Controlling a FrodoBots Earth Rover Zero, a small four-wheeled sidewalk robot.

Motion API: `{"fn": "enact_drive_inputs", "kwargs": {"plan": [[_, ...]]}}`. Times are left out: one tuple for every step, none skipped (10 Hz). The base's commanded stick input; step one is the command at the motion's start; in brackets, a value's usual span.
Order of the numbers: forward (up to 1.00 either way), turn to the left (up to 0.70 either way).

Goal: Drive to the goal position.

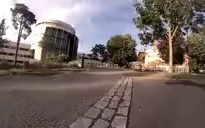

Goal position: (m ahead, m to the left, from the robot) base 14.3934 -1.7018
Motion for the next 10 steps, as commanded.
{"fn": "enact_drive_inputs", "kwargs": {"plan": [[0.45, 0.27], [0.45, 0.27], [0.45, 0.27], [0.45, 0.27], [0.45, 0.27], [0.45, 0.27], [0.45, 0.27], [0.45, 0.27], [0.45, 0.27], [0.45, 0.27]]}}
